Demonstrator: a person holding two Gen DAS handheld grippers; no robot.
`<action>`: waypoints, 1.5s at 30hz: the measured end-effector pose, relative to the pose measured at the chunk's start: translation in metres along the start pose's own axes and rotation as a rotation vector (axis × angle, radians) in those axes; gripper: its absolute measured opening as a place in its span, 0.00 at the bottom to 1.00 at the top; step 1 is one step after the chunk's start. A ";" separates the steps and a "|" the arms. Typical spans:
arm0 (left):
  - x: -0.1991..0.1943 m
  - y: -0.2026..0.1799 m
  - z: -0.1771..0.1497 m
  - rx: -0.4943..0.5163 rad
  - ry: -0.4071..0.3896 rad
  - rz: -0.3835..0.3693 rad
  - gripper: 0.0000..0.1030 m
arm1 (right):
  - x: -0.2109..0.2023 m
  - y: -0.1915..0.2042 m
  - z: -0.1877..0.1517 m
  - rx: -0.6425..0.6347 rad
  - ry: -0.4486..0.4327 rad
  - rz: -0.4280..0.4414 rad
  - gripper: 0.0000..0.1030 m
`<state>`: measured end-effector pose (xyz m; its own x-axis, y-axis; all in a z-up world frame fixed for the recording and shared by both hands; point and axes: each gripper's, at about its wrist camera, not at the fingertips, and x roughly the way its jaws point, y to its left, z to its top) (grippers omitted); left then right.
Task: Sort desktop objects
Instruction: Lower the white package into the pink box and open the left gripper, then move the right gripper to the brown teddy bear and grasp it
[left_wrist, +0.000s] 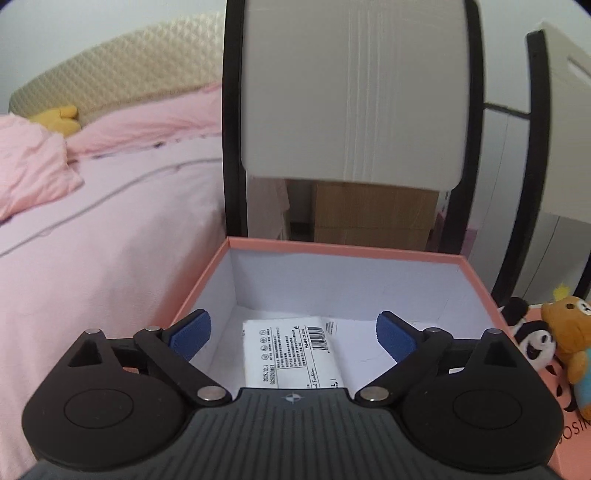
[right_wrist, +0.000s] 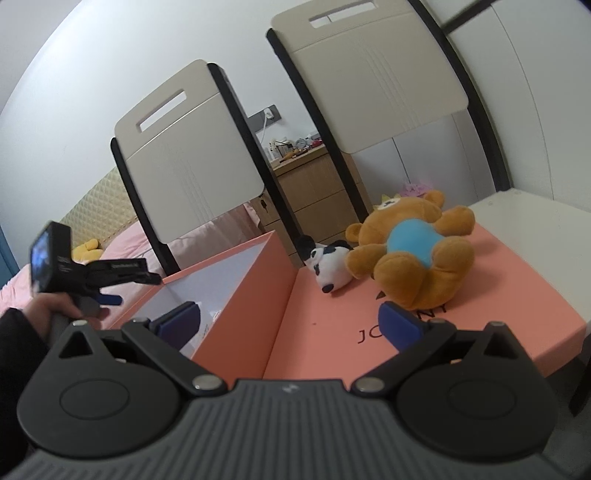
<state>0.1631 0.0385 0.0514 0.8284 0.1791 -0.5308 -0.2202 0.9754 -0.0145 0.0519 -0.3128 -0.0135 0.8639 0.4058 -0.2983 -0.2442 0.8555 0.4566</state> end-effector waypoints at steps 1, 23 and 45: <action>-0.010 -0.001 -0.004 0.000 -0.022 -0.005 0.96 | 0.000 0.002 -0.001 -0.012 -0.004 -0.004 1.00; -0.087 0.024 -0.120 -0.030 -0.377 -0.143 1.00 | 0.018 0.055 -0.031 -0.222 -0.111 -0.028 1.00; -0.083 0.023 -0.132 -0.003 -0.360 -0.146 1.00 | 0.015 0.055 -0.035 -0.193 -0.133 -0.061 1.00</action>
<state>0.0212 0.0293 -0.0163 0.9789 0.0726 -0.1912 -0.0875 0.9937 -0.0707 0.0365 -0.2482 -0.0219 0.9269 0.3167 -0.2016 -0.2586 0.9279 0.2685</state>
